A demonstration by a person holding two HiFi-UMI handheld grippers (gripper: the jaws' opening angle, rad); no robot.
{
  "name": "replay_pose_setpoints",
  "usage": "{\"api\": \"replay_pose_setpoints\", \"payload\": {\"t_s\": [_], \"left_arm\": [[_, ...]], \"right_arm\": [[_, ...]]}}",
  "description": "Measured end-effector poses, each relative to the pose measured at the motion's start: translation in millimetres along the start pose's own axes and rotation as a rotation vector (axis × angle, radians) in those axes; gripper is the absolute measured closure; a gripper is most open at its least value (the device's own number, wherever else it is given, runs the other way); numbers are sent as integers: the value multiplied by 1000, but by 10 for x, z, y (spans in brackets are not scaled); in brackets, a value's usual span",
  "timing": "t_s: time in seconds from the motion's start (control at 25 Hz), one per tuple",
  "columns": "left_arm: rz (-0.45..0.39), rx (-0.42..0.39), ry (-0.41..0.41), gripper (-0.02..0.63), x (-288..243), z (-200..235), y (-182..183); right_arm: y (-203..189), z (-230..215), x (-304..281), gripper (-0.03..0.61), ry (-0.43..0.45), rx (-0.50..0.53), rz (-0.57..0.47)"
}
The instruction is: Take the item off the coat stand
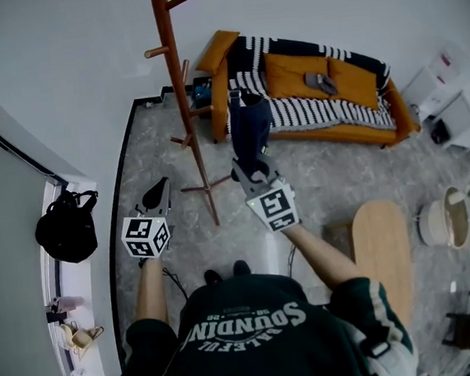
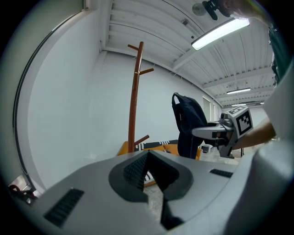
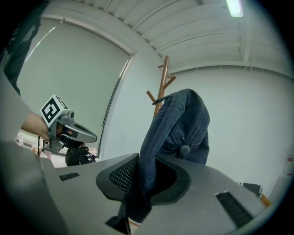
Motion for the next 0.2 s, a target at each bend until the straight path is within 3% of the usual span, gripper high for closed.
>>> {"api": "replay_pose_setpoints", "payload": {"t_s": [0.2], "left_arm": [[5,1,-1,614,-3,9,16]], "right_arm": [[23,-4,-15,504,8,3,6]]}}
Point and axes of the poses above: the fingertips, and each gripper's own axes: x backward along the fingers, z to its left, y out of its top, the point moved 9 cm from there along x, backward along the fingers, and after that the axes turned 8 degrees about y, right-handed, at the moved point
